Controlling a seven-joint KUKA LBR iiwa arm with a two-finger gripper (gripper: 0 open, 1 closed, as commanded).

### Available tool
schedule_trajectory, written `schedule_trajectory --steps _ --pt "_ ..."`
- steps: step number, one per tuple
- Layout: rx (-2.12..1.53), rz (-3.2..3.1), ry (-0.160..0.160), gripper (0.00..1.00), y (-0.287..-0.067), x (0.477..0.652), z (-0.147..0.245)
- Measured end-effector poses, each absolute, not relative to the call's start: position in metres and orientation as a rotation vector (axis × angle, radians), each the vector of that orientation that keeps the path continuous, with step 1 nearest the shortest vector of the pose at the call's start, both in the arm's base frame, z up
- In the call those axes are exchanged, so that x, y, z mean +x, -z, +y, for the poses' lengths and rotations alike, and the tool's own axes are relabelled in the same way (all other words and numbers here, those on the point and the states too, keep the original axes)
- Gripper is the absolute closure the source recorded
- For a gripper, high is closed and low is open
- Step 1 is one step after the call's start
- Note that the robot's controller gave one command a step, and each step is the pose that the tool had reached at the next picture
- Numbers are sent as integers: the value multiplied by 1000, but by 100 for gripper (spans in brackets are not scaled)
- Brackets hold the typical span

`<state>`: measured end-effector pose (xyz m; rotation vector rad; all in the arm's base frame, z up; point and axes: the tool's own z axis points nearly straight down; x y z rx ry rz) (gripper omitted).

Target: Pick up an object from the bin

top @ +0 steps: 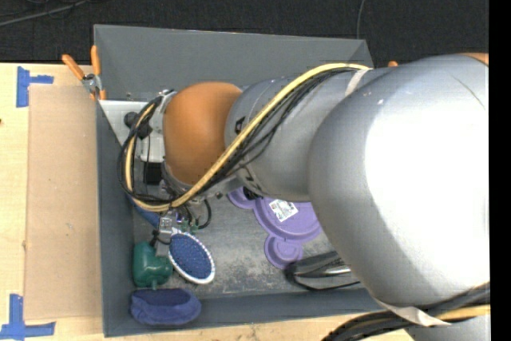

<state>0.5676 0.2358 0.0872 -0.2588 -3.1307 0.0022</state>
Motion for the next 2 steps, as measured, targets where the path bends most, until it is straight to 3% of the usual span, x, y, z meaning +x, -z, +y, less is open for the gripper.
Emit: schedule_trajectory --steps 1,2 --pt "-68 -3141 16 0 -76 617 185" --pt "-642 -3088 8 0 -76 596 219"
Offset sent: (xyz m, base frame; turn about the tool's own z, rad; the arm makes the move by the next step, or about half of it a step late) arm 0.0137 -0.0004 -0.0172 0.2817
